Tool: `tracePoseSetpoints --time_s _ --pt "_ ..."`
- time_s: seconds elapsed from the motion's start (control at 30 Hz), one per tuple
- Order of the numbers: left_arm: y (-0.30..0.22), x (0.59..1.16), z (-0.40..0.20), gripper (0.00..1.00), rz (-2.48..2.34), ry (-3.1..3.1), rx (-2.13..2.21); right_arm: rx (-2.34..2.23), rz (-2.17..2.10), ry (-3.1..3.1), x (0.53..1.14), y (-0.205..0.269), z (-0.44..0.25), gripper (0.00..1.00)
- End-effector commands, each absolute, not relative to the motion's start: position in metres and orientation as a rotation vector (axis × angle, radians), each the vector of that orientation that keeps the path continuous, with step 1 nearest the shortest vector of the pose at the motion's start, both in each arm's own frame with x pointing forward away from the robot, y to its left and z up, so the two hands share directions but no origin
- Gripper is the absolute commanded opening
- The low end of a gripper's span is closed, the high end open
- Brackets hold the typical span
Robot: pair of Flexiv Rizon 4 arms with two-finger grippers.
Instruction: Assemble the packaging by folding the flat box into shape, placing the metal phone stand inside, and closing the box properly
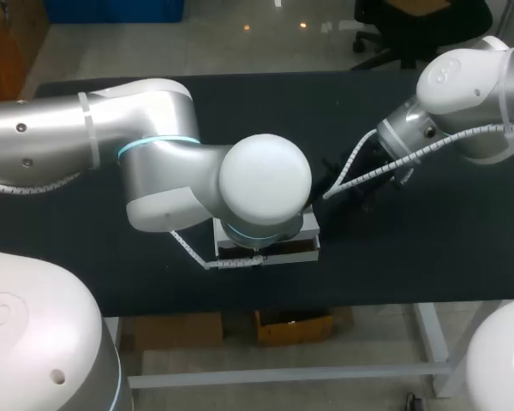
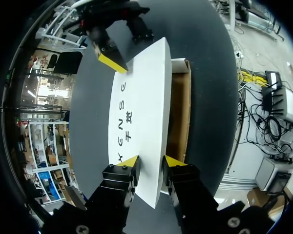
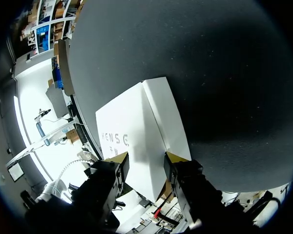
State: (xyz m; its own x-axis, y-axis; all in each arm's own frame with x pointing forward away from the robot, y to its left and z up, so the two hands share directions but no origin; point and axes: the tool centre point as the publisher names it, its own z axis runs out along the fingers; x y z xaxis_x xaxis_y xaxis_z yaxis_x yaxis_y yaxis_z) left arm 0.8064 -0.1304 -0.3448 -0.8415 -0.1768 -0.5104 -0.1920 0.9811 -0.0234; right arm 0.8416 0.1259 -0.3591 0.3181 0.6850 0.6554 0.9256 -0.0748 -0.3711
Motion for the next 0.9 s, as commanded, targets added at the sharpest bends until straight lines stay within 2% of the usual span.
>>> tracePoseSetpoints --time_s 0.03,0.9 --pt "-0.1362 0.8058 -0.3494 0.30 0.053 2.586 -0.264 -1.826 -0.401 -1.434 0.8410 0.1251 -0.3585 0.44" --pt "-0.1366 0.8000 -0.3572 0.31 0.069 2.583 -0.261 -1.830 -0.402 -1.432 0.8401 0.1228 -0.3582 0.43"
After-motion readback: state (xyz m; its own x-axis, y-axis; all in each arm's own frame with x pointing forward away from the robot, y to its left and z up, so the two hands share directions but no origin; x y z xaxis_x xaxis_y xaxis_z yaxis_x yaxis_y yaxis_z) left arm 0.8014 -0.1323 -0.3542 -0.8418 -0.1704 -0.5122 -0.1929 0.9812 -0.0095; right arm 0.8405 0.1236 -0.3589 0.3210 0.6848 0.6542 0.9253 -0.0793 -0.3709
